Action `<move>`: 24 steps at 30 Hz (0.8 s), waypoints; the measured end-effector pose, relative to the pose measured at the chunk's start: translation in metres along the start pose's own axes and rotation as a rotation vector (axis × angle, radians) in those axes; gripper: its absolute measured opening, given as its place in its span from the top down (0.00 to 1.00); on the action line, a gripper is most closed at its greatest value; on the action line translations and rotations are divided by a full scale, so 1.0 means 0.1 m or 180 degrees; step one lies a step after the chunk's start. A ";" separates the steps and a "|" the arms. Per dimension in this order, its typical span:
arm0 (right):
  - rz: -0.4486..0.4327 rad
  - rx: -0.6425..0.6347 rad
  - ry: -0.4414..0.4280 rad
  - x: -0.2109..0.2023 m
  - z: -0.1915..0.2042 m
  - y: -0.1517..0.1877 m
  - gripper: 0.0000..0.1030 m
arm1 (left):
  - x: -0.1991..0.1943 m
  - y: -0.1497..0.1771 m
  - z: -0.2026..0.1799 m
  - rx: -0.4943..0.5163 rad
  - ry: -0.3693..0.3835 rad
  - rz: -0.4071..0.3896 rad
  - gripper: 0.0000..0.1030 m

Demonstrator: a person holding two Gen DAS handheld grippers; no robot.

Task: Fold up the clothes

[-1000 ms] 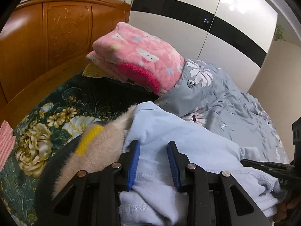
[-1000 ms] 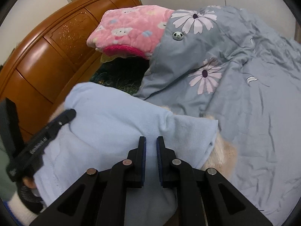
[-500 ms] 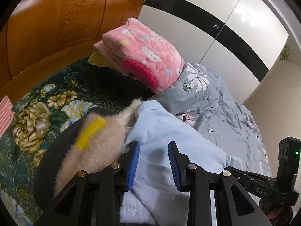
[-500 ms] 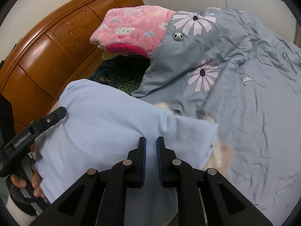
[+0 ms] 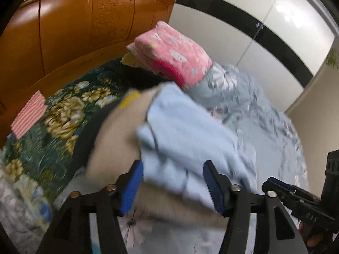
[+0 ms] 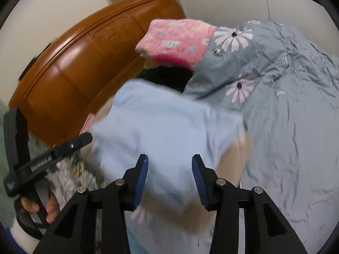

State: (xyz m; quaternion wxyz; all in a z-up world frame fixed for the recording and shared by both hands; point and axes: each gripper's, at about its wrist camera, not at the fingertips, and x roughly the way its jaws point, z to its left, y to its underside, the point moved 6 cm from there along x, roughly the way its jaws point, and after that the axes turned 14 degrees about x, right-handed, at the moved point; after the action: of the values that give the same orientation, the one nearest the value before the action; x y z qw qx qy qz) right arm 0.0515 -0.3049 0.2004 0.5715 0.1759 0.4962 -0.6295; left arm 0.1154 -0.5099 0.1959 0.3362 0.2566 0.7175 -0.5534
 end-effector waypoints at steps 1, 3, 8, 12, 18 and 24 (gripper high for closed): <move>0.0062 -0.0042 0.0031 -0.01 -0.01 0.13 0.55 | -0.03 0.10 -0.05 0.0012 -0.0027 0.0058 0.30; 0.0128 -0.0066 0.0140 -0.01 -0.07 0.35 0.53 | -0.07 0.25 -0.12 -0.0034 -0.0042 0.0122 0.29; 0.0230 -0.0021 0.0336 0.01 -0.23 0.65 0.39 | -0.19 0.55 -0.17 -0.0292 -0.0085 0.0086 0.08; 0.0233 -0.0059 0.0425 0.00 -0.29 0.76 0.33 | -0.30 0.65 -0.22 -0.0218 -0.0255 -0.0051 0.00; 0.0187 -0.0082 0.0466 -0.06 -0.32 0.82 0.02 | -0.31 0.69 -0.35 -0.0089 -0.0320 -0.0043 0.00; 0.0109 -0.0250 0.0546 -0.11 -0.27 0.85 0.00 | -0.23 0.70 -0.48 0.0056 -0.0299 0.0065 0.00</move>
State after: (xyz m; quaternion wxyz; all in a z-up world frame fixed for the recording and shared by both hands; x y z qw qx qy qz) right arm 0.1212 -0.2643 0.1615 0.5440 0.2150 0.5644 -0.5824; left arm 0.1730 -0.4457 0.1778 0.3730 0.2406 0.6934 -0.5676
